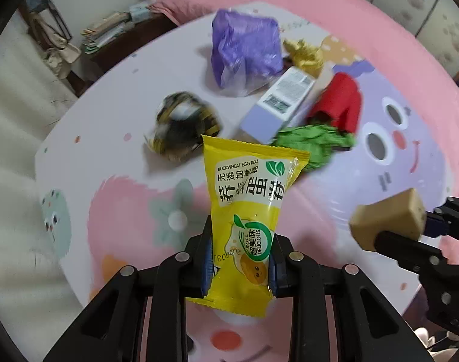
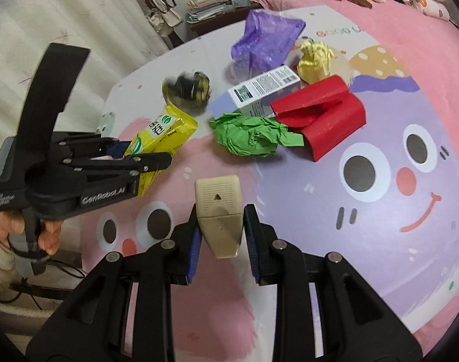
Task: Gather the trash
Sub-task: 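Carry the packet and cup over the bin and open both tools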
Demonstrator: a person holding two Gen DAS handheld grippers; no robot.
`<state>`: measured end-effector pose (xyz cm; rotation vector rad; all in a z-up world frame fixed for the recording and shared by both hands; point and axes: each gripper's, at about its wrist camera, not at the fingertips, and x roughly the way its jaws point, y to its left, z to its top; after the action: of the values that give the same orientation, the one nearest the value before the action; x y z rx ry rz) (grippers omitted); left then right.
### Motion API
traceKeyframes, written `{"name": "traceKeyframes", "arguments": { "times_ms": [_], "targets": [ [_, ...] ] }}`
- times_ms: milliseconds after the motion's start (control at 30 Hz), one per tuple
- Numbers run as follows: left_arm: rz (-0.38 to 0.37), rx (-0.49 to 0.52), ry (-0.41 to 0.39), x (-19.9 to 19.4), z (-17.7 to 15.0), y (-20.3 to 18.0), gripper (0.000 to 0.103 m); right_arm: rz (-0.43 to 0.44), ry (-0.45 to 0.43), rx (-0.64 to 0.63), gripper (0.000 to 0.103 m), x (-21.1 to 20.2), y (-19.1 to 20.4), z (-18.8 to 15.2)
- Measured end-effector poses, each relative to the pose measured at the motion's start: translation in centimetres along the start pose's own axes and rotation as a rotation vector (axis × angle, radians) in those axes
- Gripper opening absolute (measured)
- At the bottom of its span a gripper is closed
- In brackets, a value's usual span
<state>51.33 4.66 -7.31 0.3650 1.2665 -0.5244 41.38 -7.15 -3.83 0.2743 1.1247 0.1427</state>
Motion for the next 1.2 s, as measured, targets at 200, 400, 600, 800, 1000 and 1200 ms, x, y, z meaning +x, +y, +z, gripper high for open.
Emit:
{"name": "traceKeyframes", "arguments": {
  "times_ms": [200, 400, 600, 800, 1000, 1200],
  "targets": [
    [0.036, -0.072, -0.069, -5.6, -3.6, -3.2, 0.028, 0.029, -0.024, -0.047, 0.024, -3.6, -0.2, -1.4],
    [0.068, -0.133, -0.104, -9.5, -8.2, -8.2, 0.028, 0.075, -0.046, -0.111, 0.024, -7.9, -1.2, -4.7],
    [0.111, -0.23, -0.123, -10.8, -14.1, -15.7, 0.028, 0.14, -0.033, -0.209, 0.024, -11.3, -3.8, -9.7],
    [0.117, -0.337, -0.098, -9.5, -19.9, -24.2, 0.028, 0.181, -0.002, -0.29, 0.024, -13.6, -7.8, -16.0],
    [0.055, -0.384, -0.057, -7.6, -24.9, -31.2, 0.028, 0.182, 0.063, -0.291, 0.024, -14.8, -11.9, -22.4],
    [0.018, -0.392, 0.01, -4.5, -28.9, -35.6, 0.028, 0.173, 0.135, -0.225, 0.024, -13.7, -14.7, -28.2]
  ]
}}
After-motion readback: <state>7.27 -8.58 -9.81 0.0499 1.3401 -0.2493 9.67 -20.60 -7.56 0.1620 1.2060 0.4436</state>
